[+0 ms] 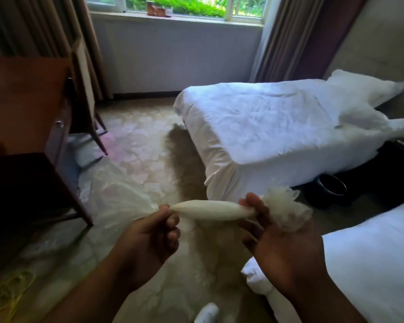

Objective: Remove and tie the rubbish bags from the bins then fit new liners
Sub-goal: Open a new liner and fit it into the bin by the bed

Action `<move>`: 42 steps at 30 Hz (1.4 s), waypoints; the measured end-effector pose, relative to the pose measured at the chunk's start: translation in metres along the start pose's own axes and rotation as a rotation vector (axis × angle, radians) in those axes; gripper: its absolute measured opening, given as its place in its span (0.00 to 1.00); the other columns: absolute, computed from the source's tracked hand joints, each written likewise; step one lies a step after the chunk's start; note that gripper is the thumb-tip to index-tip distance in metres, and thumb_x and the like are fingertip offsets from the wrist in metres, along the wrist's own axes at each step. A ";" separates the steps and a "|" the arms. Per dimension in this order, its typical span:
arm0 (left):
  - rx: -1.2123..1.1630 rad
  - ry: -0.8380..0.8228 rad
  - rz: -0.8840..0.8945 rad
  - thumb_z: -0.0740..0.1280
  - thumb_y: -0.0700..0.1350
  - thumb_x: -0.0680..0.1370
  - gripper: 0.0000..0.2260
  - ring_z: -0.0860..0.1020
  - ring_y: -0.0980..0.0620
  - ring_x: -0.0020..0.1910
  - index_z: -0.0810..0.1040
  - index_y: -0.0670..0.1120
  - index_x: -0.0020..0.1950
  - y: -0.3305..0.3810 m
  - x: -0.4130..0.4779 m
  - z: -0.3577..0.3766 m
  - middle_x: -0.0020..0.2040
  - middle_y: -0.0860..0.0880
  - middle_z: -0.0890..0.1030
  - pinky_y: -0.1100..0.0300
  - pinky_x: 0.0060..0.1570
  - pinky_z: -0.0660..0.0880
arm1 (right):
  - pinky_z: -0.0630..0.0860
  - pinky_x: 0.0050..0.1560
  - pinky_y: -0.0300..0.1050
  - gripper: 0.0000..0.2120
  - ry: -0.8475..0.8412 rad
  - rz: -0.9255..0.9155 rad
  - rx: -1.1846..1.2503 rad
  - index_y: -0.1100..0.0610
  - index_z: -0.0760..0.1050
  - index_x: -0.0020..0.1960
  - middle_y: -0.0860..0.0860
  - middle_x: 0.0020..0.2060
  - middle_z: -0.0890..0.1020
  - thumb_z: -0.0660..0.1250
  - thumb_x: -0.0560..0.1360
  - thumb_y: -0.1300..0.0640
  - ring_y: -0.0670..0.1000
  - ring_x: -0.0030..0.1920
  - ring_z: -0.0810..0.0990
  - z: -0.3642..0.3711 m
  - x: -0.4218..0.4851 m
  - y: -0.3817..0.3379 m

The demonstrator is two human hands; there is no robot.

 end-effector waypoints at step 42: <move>1.325 -1.027 0.372 0.55 0.58 0.78 0.13 0.80 0.61 0.39 0.76 0.57 0.53 -0.042 0.605 0.520 0.40 0.65 0.80 0.69 0.37 0.74 | 0.83 0.42 0.44 0.03 0.806 -0.771 -0.001 0.49 0.83 0.36 0.57 0.46 0.86 0.75 0.67 0.52 0.57 0.45 0.86 -0.307 0.286 -0.457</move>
Point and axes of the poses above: each hand's wrist, its own x-axis towards the middle knuckle, its own z-axis out of the palm, y = z × x, the point moved 8 cm from there along x, towards the middle knuckle
